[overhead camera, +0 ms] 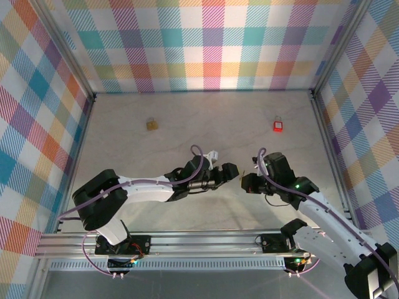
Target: Unlock with the key
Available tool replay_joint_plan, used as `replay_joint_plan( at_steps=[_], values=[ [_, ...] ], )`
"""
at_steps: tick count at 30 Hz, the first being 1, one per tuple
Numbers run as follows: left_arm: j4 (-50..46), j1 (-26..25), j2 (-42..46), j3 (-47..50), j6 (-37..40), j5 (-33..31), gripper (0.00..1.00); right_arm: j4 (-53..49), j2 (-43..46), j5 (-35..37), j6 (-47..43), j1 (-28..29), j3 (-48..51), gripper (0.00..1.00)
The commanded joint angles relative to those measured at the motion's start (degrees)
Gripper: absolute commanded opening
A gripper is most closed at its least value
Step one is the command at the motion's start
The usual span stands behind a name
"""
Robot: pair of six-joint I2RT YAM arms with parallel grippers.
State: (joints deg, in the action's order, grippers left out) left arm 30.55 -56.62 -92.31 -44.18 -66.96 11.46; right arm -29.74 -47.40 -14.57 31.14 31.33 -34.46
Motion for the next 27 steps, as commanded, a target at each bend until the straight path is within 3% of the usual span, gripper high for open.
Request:
replay_joint_plan(
  at_steps=[1,10,14,27],
  values=[
    [8.3,-0.3,1.0,1.9,-6.0,-0.9,0.82,3.1,0.5,-2.2,-4.6,3.7,-1.8,0.00],
    [-0.6,-0.3,6.7,3.2,-5.5,-2.3,0.78,2.9,-2.4,0.2,-13.3,11.2,-4.3,0.00],
    [-1.5,-0.3,8.5,5.1,-6.2,-2.5,0.71,1.5,-4.1,0.6,-17.4,12.2,-6.0,0.00],
    [-12.7,-0.4,13.1,5.1,-2.0,-3.8,0.46,1.3,-7.4,-0.9,-18.4,13.4,-7.5,0.00]
  ],
)
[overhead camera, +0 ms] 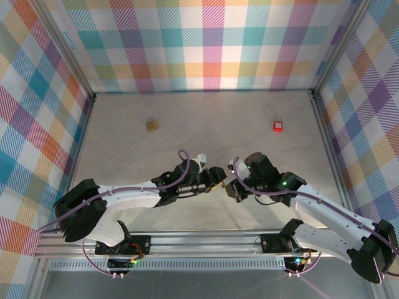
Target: Unlock with the key
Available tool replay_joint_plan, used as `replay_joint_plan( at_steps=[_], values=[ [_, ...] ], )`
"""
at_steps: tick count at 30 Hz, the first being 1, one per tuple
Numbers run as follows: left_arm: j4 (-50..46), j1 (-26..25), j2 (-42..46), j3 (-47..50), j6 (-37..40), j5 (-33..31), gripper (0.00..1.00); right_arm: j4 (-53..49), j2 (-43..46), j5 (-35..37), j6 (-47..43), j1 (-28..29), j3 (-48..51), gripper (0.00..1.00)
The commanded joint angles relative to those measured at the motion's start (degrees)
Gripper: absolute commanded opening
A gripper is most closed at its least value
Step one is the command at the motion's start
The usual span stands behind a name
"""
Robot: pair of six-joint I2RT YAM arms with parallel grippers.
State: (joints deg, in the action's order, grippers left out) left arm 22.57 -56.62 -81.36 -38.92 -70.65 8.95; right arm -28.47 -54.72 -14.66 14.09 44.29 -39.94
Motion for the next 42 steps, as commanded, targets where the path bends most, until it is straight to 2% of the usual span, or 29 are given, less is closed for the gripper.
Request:
replay_joint_plan(
  at_steps=[1,18,22,24,25,26,27,29,30,31,33,36,38,42],
  values=[
    [-5.8,-0.4,2.5,-0.4,2.2,-1.6,0.43,0.1,-0.2,-0.7,-1.4,0.7,-2.1,0.00],
    [-12.8,-0.4,5.4,-1.8,5.5,-4.1,0.01,0.2,-1.9,1.7,-1.8,2.2,-3.2,0.00],
    [-11.3,-0.4,5.7,-1.4,5.7,-4.0,0.00,1.8,-1.4,2.0,-0.4,2.2,-2.4,0.00],
    [-9.9,-0.3,6.5,-0.5,5.7,-4.6,0.00,2.9,-0.6,4.5,2.5,2.1,-2.1,0.00],
    [-9.5,-0.3,7.2,-0.2,5.9,-5.2,0.00,3.5,0.0,5.5,4.5,2.2,-1.9,0.08],
    [-9.1,-0.3,8.1,0.3,6.3,-6.2,0.00,4.8,0.9,6.1,7.3,2.1,-1.7,0.27],
    [-8.5,-0.3,9.4,0.8,7.3,-7.9,0.00,7.2,2.3,6.6,11.9,1.9,-1.2,0.63],
    [-6.9,-0.3,13.2,1.8,10.9,-12.7,0.00,12.4,4.6,4.5,18.6,1.0,-0.3,0.90],
    [-5.6,-0.2,15.3,2.4,13.6,-15.6,0.00,17.2,6.1,2.1,22.2,0.3,0.6,0.96],
    [-3.9,-0.2,17.2,2.9,16.0,-17.8,0.00,22.3,7.4,0.4,25.8,-0.4,1.7,1.00],
    [1.4,-0.2,20.3,3.9,22.1,-20.6,0.00,30.6,9.1,-1.1,31.5,-1.9,3.4,0.99],
    [6.9,-0.2,21.9,4.0,27.5,-21.0,0.00,42.0,8.6,-5.4,38.6,-6.1,5.5,0.99],
    [8.8,-0.2,21.9,3.8,28.7,-20.7,0.00,48.0,5.7,-9.7,42.0,-8.6,6.1,1.00],
    [12.2,-0.2,20.2,3.1,28.2,-18.7,0.00,62.5,-0.5,-14.5,46.2,-9.0,8.1,0.92]
  ],
)
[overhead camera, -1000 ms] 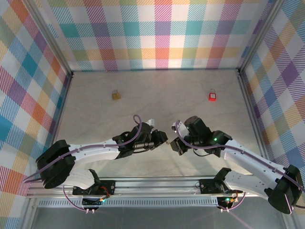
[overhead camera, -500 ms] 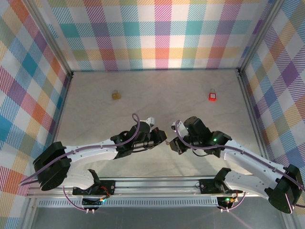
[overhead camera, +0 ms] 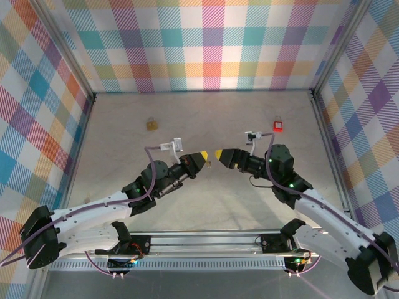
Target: Unlock with the key
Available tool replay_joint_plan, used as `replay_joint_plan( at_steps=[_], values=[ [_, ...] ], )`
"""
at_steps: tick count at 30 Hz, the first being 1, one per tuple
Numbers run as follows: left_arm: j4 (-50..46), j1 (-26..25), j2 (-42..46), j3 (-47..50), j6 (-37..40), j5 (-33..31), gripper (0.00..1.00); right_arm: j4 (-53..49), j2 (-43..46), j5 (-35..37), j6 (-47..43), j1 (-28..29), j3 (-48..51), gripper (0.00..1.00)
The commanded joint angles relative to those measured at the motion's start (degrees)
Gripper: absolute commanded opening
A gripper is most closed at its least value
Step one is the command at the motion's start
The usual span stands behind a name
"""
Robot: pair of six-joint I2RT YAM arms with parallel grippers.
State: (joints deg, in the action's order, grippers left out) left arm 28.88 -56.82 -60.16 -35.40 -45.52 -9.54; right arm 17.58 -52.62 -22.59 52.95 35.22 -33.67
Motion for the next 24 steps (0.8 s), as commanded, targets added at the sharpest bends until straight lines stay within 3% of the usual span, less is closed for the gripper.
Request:
replay_joint_plan(
  at_steps=[1,9,24],
  values=[
    [6.8,0.0,-1.4,-0.1,2.4,-0.3,0.00,19.6,-3.7,-7.4,8.0,0.0,2.3,0.89],
    [13.9,0.0,-3.2,1.7,0.0,-1.0,0.00,26.7,-5.0,-8.6,9.6,0.3,5.4,0.61],
    [18.0,0.1,-7.1,1.1,-1.7,-1.0,0.00,30.2,-6.7,-9.2,9.3,1.9,8.1,0.38]
  ],
)
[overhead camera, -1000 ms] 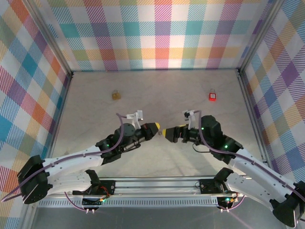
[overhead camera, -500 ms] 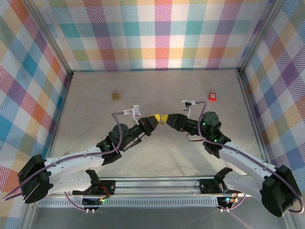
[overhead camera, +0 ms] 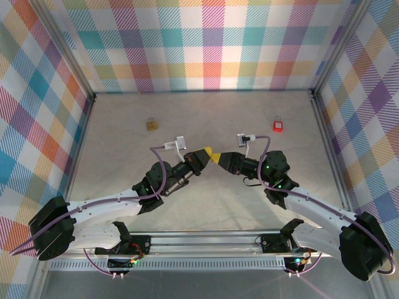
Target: Unlock with the key
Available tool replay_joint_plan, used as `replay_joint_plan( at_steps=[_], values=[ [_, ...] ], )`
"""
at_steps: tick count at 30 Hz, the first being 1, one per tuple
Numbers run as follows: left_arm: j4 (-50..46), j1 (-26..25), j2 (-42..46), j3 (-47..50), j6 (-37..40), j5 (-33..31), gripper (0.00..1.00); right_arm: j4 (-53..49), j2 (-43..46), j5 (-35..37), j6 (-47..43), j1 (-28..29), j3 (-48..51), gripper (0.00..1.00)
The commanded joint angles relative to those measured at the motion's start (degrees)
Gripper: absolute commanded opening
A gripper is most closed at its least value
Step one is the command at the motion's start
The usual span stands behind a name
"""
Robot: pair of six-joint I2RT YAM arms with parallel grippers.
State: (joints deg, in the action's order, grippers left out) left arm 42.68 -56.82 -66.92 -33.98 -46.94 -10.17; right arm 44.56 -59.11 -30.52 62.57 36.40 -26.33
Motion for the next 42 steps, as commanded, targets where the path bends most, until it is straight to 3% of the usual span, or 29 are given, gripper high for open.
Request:
replay_joint_plan(
  at_steps=[1,8,16,22,27,30,32,33,34,37,42],
  values=[
    [4.6,0.1,-0.4,-0.2,-0.3,-0.6,0.00,3.7,-0.4,-1.4,0.0,0.7,1.1,0.38],
    [4.9,0.0,-0.5,-0.2,-0.2,-0.9,0.00,4.4,-0.3,-1.8,0.0,1.1,2.0,0.34],
    [5.4,0.0,-0.6,0.3,-0.3,-0.9,0.00,3.1,0.6,-1.3,-0.5,1.1,1.9,0.22],
    [6.7,0.0,-1.1,1.7,-1.3,-1.2,0.00,1.5,1.2,-2.0,-1.0,1.1,1.0,0.00],
    [7.5,0.0,-2.2,3.1,-2.9,-2.1,0.02,-3.1,4.2,-1.8,-3.5,1.1,0.2,0.00],
    [2.3,0.7,-0.9,3.3,-3.5,-4.1,0.70,-12.2,7.1,-1.4,-6.7,1.1,-1.4,0.00],
    [-13.7,3.7,3.6,0.3,-4.9,-5.4,0.93,-22.8,9.3,-0.2,-10.3,1.1,-3.7,0.00],
    [-26.5,6.3,5.7,-3.4,-5.0,-6.1,1.00,-29.2,10.4,0.7,-12.2,1.1,-5.0,0.00],
    [-39.6,9.6,6.7,-8.3,-4.5,-6.3,1.00,-34.8,11.5,2.0,-13.8,1.1,-6.1,0.00],
    [-64.1,21.9,2.7,-20.0,0.3,-1.2,1.00,-45.6,13.1,4.3,-16.9,1.1,-8.5,0.00],
    [-78.6,34.7,-11.7,-35.8,16.3,-2.4,1.00,-54.4,12.8,5.2,-19.4,1.3,-10.7,0.00]
  ],
)
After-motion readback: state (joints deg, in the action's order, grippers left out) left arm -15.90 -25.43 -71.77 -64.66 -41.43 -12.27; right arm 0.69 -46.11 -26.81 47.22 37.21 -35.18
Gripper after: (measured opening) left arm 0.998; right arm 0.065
